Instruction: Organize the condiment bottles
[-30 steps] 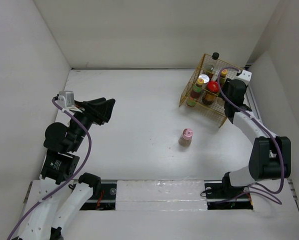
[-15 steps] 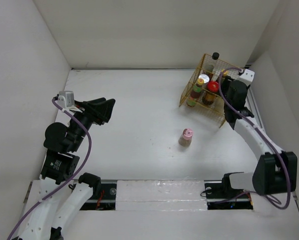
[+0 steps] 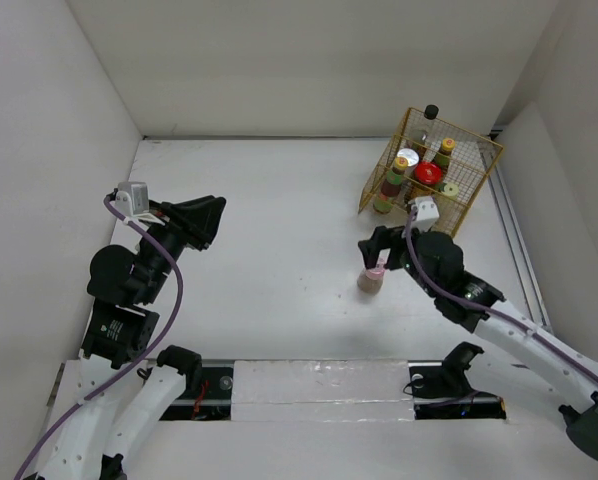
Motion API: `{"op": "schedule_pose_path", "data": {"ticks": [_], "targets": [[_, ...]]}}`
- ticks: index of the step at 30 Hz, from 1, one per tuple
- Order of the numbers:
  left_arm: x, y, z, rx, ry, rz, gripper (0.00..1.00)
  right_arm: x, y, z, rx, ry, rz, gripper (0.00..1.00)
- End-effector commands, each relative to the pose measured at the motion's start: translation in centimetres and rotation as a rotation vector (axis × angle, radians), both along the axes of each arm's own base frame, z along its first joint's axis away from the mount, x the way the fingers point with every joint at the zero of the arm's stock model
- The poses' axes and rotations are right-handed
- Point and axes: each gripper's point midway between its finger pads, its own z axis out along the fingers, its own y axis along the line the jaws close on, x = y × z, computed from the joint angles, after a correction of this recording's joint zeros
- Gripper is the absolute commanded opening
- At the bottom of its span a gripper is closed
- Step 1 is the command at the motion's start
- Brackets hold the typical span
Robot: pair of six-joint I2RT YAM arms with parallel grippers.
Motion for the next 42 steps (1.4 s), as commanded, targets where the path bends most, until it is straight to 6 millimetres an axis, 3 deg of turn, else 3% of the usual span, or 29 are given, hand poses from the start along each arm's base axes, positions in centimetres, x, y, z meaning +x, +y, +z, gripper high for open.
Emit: {"op": "schedule_pose_path", "data": {"ticks": [1, 3, 5, 12, 13, 18, 20, 21, 22, 24, 26, 30, 32, 33, 34, 35, 37, 39, 40, 42], "targets": [[-0.3, -0.2, 1.2, -0.014, -0.054, -0.017, 0.28, -3.8, -0.3, -3.9, -0.032, 0.149, 0.009, 0.97], [-0.3, -0.2, 1.2, -0.014, -0.054, -0.017, 0.33, -5.0, -0.4, -6.1, -0.015, 0.205, -0.001, 1.0], [-0.4, -0.3, 1.2, -0.012, -0.054, -0.026, 0.35, -5.0, -0.5, -6.6, 0.003, 0.202, -0.017, 1.0], [-0.3, -0.2, 1.2, -0.014, -0.054, -0.017, 0.38, -2.6, 0.0, -9.5, -0.114, 0.258, -0.07, 0.97], [-0.3, -0.2, 1.2, -0.014, -0.054, -0.017, 0.38, -2.1, 0.0, -10.2, -0.149, 0.266, -0.084, 0.91], [-0.5, -0.1, 1.4, -0.017, -0.063, -0.017, 0.38, -0.5, -0.4, -9.6, -0.194, 0.194, -0.171, 0.71], [-0.5, -0.1, 1.4, -0.017, -0.063, -0.017, 0.38, -0.2, -0.1, -9.4, -0.202, 0.188, -0.18, 0.51], [-0.5, -0.1, 1.4, -0.017, -0.063, -0.017, 0.38, -0.1, -0.6, -9.3, -0.217, 0.177, -0.2, 0.49], [-0.3, -0.2, 1.2, -0.014, -0.054, -0.017, 0.38, -0.2, -0.1, -8.8, -0.214, 0.164, -0.193, 0.49], [-0.3, -0.2, 1.4, -0.017, -0.063, -0.017, 0.39, -0.2, -0.1, -7.9, -0.221, 0.142, -0.201, 0.4], [-0.3, -0.2, 1.4, -0.017, -0.063, -0.017, 0.39, 0.0, -0.5, -6.3, -0.22, 0.113, -0.213, 0.4], [-0.1, -0.5, 1.2, -0.012, -0.055, -0.028, 0.39, 0.2, -2.0, -1.2, -0.183, 0.017, -0.269, 0.4], [-0.1, -0.5, 1.2, -0.012, -0.055, -0.028, 0.39, 0.8, -4.1, 2.3, -0.148, -0.048, -0.33, 0.4], [-0.2, -0.6, 1.2, -0.01, -0.055, -0.037, 0.39, 1.1, -4.9, 2.1, -0.17, -0.041, -0.346, 0.4], [-0.2, -0.6, 1.2, -0.01, -0.055, -0.037, 0.39, 1.9, -6.4, 3.7, -0.152, -0.061, -0.385, 0.4], [-0.2, -0.6, 1.2, -0.01, -0.055, -0.037, 0.39, 1.9, -6.1, 4.2, -0.147, -0.068, -0.363, 0.39], [-0.2, -0.6, 1.2, -0.01, -0.055, -0.037, 0.39, 3.5, -8.2, 6.0, -0.122, -0.094, -0.414, 0.39], [-0.2, -0.6, 1.2, -0.01, -0.055, -0.037, 0.39, 4.9, -8.7, 6.0, -0.122, -0.081, -0.4, 0.39], [-0.2, -0.6, 1.2, -0.01, -0.055, -0.037, 0.39, 5.7, -10.2, 6.0, -0.123, -0.072, -0.439, 0.39], [-0.2, -0.6, 1.2, -0.01, -0.055, -0.037, 0.4, 7.3, -10.4, 5.8, -0.113, -0.063, -0.432, 0.39]]}}
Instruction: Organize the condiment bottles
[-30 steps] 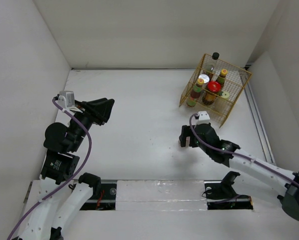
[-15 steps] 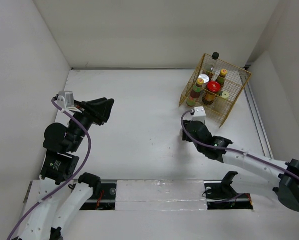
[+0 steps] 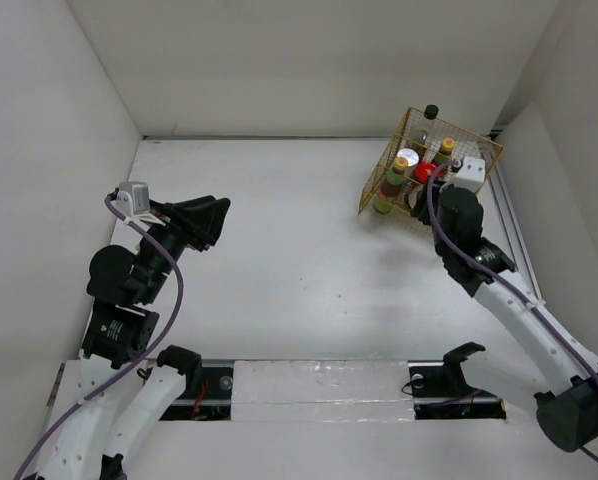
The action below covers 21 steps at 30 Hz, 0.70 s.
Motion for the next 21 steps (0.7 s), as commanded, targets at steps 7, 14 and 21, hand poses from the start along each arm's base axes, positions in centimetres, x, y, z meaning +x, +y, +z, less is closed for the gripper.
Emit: {"op": "schedule_pose_path", "data": {"ticks": [7, 14, 21], "targets": [[-0.3, -0.1, 1.2, -0.016, -0.057, -0.013, 0.4, 6.4, -1.5, -3.0, 0.028, 0.092, 0.067, 0.39], [-0.5, 0.0, 1.5, -0.019, -0.066, -0.013, 0.41, 7.3, -2.4, -7.2, 0.051, 0.16, 0.04, 0.42], [-0.3, -0.1, 1.2, -0.016, -0.057, -0.013, 0.45, 8.4, -3.2, -11.2, 0.054, 0.244, 0.017, 0.64]]}}
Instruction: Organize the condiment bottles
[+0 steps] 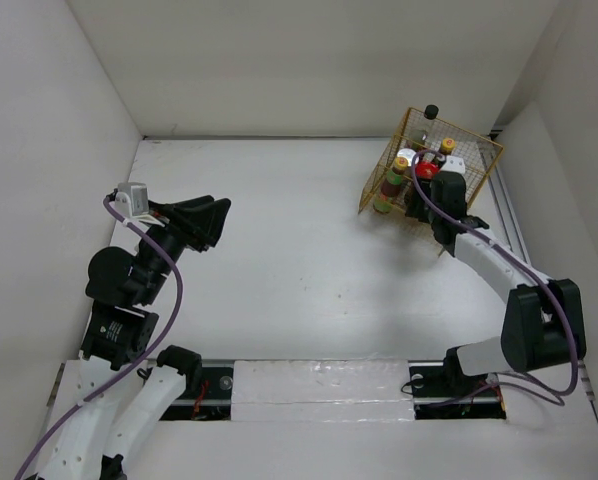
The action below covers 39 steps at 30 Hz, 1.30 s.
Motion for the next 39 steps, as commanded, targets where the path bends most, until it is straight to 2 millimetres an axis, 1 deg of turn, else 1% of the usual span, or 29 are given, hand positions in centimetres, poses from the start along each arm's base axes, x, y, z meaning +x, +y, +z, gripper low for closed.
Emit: {"op": "schedule_pose_path", "data": {"ticks": [1, 4, 5, 8, 9, 12, 13, 15, 16, 18, 19, 20, 21, 22, 23, 24, 25, 26, 27, 28, 29, 30, 31, 32, 33, 34, 36, 37, 39], "targets": [[-0.1, -0.1, 1.0, -0.013, -0.048, -0.011, 0.45, 1.1, 0.0, 0.1, 0.033, -0.038, 0.004, 0.64], [-0.1, -0.1, 1.0, -0.013, -0.048, -0.011, 0.47, 1.1, -0.3, -0.1, 0.041, -0.039, -0.009, 0.74], [-0.1, -0.1, 1.0, -0.013, -0.048, -0.011, 0.47, 1.0, -0.5, 0.4, 0.039, -0.052, -0.017, 0.79], [0.2, -0.2, 0.8, -0.01, -0.039, -0.011, 0.48, 0.6, -0.5, 1.9, 0.045, -0.09, -0.017, 0.88], [0.2, -0.2, 0.8, -0.01, -0.039, -0.011, 0.49, 0.3, -0.6, 3.5, 0.051, -0.132, -0.016, 0.92], [0.2, -0.2, 0.8, -0.01, -0.039, -0.011, 0.5, -0.4, -0.3, 6.4, 0.063, -0.204, -0.006, 0.93], [0.2, -0.2, 0.8, -0.01, -0.039, -0.011, 0.52, -1.1, -0.4, 8.2, 0.07, -0.245, -0.005, 0.93], [0.4, -0.3, 0.6, -0.007, -0.031, -0.011, 0.53, -1.9, -0.1, 10.3, 0.08, -0.301, 0.008, 0.93], [0.4, -0.3, 0.6, -0.007, -0.031, -0.011, 0.55, -2.8, 0.5, 12.3, 0.084, -0.355, 0.03, 0.93], [0.3, -0.5, 0.6, -0.005, -0.031, -0.021, 0.58, -3.8, 1.1, 14.1, 0.086, -0.404, 0.05, 0.9], [0.3, -0.5, 0.6, -0.005, -0.031, -0.021, 0.58, -4.4, 2.3, 14.9, 0.098, -0.425, 0.086, 0.86], [0.3, -0.5, 0.6, -0.005, -0.031, -0.021, 0.59, -5.1, 2.9, 16.5, 0.102, -0.465, 0.111, 0.84], [0.3, -0.5, 0.6, -0.005, -0.031, -0.021, 0.61, -5.5, 3.6, 16.9, 0.1, -0.475, 0.136, 0.82], [0.3, -0.5, 0.6, -0.005, -0.031, -0.021, 0.63, -5.9, 5.6, 16.9, 0.107, -0.472, 0.201, 0.77], [0.6, -0.6, 0.4, -0.002, -0.023, -0.021, 0.64, -6.4, 6.7, 17.2, 0.12, -0.479, 0.24, 0.67], [0.6, -0.6, 0.4, -0.002, -0.023, -0.021, 0.67, -6.8, 7.8, 17.2, 0.116, -0.477, 0.281, 0.61], [0.6, -0.6, 0.4, -0.002, -0.023, -0.021, 0.7, -7.5, 10.5, 16.8, 0.127, -0.461, 0.375, 0.53], [0.7, -0.6, 0.6, -0.002, -0.023, -0.021, 0.73, -7.8, 11.9, 16.2, 0.137, -0.451, 0.422, 0.39], [0.7, -0.6, 0.6, -0.002, -0.023, -0.021, 0.75, -8.0, 13.6, 15.0, 0.141, -0.422, 0.471, 0.32], [0.7, -0.6, 0.6, -0.002, -0.023, -0.021, 0.77, -8.6, 15.5, 14.6, 0.147, -0.411, 0.544, 0.25], [0.7, -0.6, 0.4, 0.001, -0.014, -0.021, 0.8, -10.0, 18.3, 13.7, 0.163, -0.387, 0.639, 0.19], [1.0, -0.7, 0.1, 0.004, -0.005, -0.021, 0.82, -10.4, 20.1, 12.2, 0.157, -0.365, 0.696, 0.13], [1.0, -0.7, 0.1, 0.004, -0.005, -0.021, 0.84, -11.3, 21.7, 11.4, 0.167, -0.355, 0.749, 0.11], [1.0, -0.7, 0.1, 0.004, -0.005, -0.021, 0.86, -12.3, 23.4, 10.7, 0.182, -0.348, 0.812, 0.11], [1.0, -0.7, 0.1, 0.004, -0.005, -0.021, 0.91, -13.9, 25.8, 11.0, 0.212, -0.384, 0.881, 0.12], [1.0, -0.7, 0.1, 0.004, -0.005, -0.021, 0.93, -14.9, 27.1, 8.5, 0.208, -0.345, 0.929, 0.16], [1.0, -0.7, 0.1, 0.004, -0.005, -0.021, 0.94, -17.3, 29.7, 7.0, 0.239, -0.339, 1.016, 0.3], [1.0, -0.7, 0.1, 0.004, -0.005, -0.021, 0.94, -17.9, 30.6, 6.4, 0.253, -0.357, 1.037, 0.47], [1.0, -0.7, 0.1, 0.004, -0.005, -0.021, 0.94, -18.2, 32.1, 4.1, 0.24, -0.315, 1.065, 0.59]]}}
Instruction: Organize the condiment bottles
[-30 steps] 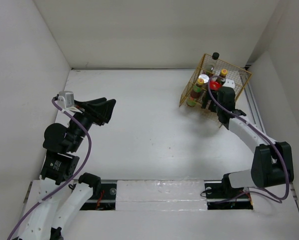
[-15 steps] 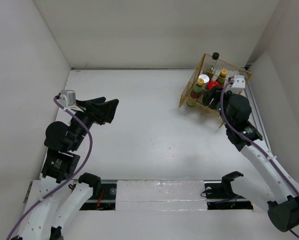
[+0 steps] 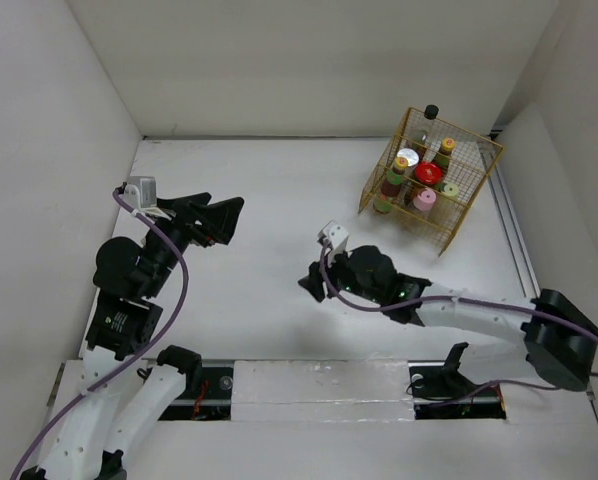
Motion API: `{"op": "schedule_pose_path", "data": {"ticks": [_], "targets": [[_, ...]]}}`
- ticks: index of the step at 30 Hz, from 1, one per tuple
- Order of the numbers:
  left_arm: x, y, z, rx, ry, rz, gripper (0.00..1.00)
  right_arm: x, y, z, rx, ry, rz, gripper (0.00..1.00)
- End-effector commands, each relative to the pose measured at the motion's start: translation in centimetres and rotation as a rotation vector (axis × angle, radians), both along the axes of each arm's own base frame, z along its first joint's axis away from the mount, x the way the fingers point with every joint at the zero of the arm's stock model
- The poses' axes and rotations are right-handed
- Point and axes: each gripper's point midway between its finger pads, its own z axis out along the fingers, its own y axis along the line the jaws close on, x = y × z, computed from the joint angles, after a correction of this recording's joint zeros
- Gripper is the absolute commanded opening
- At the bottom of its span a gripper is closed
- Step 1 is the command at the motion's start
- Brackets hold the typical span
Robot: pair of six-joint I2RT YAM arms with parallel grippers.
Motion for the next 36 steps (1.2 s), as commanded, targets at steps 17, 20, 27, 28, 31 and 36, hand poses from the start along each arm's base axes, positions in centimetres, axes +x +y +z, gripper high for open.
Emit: {"op": "schedule_pose_path", "data": {"ticks": [17, 20, 27, 28, 31, 36], "targets": [[-0.4, -0.2, 1.2, -0.006, -0.06, -0.02, 0.94, -0.1, 4.9, -2.9, 0.003, -0.03, 0.069, 0.84], [-0.5, -0.3, 1.2, -0.004, -0.06, -0.03, 0.94, 0.1, 4.8, -2.6, 0.009, -0.038, 0.057, 0.84], [-0.5, -0.3, 1.4, 0.001, -0.073, -0.028, 0.94, 0.1, 4.8, -4.0, -0.02, -0.02, 0.057, 0.84], [-0.5, -0.3, 1.4, 0.001, -0.073, -0.028, 0.94, 0.2, 5.0, -3.6, -0.012, -0.025, 0.057, 0.84], [-1.0, -0.5, 1.6, 0.001, -0.083, -0.047, 0.94, 0.1, 5.1, -3.6, -0.01, -0.022, 0.068, 0.84], [-1.0, -0.7, 1.1, 0.006, -0.075, -0.058, 0.94, 0.1, 4.8, -2.6, 0.009, -0.038, 0.057, 0.84]]}}
